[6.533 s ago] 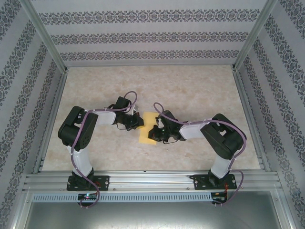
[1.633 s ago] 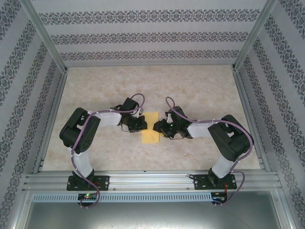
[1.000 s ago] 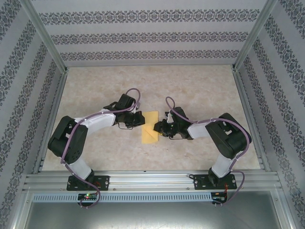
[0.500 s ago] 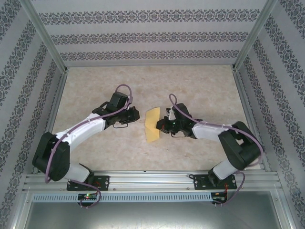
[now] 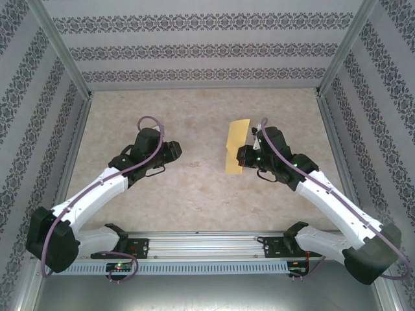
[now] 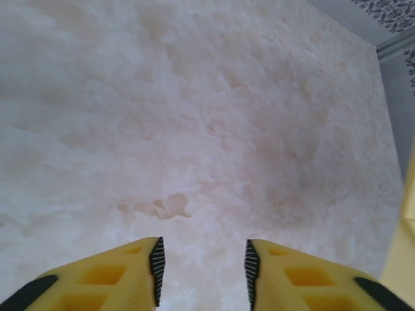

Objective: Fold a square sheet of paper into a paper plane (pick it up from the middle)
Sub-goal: Turn over the paper at the center of the table.

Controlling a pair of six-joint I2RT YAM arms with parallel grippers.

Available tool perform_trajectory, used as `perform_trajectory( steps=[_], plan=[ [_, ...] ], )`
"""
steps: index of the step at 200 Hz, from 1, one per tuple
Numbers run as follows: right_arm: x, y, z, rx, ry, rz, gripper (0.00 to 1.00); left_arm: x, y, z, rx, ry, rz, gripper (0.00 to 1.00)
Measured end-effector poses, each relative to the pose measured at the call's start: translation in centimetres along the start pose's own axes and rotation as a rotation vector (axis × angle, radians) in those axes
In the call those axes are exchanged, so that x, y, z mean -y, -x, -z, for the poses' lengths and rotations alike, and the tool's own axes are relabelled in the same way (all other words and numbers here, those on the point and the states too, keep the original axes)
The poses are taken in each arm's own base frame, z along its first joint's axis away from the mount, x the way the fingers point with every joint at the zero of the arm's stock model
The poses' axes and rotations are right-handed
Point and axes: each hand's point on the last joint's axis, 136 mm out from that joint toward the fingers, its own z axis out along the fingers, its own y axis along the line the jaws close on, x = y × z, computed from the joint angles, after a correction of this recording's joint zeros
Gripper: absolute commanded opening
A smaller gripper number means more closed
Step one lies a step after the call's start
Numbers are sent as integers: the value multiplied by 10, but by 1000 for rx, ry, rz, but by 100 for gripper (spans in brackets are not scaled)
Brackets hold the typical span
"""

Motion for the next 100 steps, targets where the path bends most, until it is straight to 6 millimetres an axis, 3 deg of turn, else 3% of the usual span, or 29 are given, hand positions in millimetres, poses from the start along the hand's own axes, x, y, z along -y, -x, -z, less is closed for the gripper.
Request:
perform_trajectory(
  steps=[46,74,100],
  plan=[
    [-10,10,13,-26,-331,273,0,-16,10,6,76,69,7,64],
    [-7,12,2,-74,-604,451,0,-30,14,12,120,123,22,69],
    [3,0,-16,-150,-785,602,0,-47,20,27,186,185,56,75]
  ],
)
